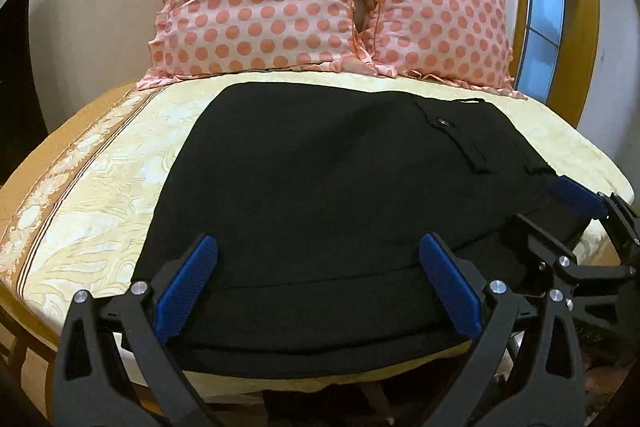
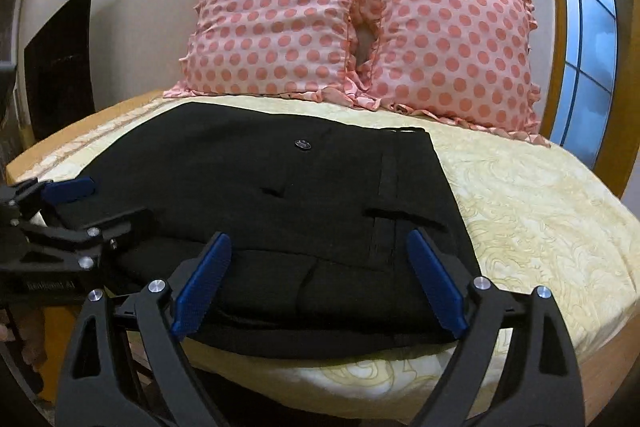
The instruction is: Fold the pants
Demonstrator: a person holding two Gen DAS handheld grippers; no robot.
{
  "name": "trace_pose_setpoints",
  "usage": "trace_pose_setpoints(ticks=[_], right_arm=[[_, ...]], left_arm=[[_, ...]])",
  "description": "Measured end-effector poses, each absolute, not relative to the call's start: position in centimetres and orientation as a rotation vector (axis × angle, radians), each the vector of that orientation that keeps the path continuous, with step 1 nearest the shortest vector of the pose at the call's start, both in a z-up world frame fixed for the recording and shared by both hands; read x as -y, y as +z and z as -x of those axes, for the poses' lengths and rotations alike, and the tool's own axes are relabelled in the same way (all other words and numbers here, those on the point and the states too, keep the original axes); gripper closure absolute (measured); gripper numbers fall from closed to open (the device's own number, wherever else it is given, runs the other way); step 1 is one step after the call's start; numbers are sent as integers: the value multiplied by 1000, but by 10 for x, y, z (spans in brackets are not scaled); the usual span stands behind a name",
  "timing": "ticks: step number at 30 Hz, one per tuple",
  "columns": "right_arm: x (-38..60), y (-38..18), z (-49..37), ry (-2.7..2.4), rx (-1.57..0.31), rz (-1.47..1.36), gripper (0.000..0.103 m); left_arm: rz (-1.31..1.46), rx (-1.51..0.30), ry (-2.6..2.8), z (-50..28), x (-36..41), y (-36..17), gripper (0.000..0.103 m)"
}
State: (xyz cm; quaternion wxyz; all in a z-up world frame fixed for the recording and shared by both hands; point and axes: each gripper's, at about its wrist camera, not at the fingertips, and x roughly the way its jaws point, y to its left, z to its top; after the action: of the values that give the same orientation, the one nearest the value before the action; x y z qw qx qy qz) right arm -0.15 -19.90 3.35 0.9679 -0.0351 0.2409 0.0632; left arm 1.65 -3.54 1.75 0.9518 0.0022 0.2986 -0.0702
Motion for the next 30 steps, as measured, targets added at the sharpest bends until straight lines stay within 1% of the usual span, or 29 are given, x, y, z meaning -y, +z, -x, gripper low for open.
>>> trace_pose_setpoints(ticks=[16, 18, 20, 26, 30], right_arm=[[190, 38, 16, 55, -504, 99, 9], [189, 40, 23, 46, -489, 99, 5], [188, 40, 29, 45, -480, 107, 4], [185, 37, 28, 32, -503, 133, 3], [187, 38, 29, 33, -501, 128, 3]], left_arm=[[-30, -594, -125, 12, 34, 23, 2], [-15, -590, -126, 16, 31, 23, 2], [-1, -599, -132, 17, 28, 21, 2], [5, -619, -127, 15, 29, 19, 2], [16, -602, -113, 20, 25, 22, 2]])
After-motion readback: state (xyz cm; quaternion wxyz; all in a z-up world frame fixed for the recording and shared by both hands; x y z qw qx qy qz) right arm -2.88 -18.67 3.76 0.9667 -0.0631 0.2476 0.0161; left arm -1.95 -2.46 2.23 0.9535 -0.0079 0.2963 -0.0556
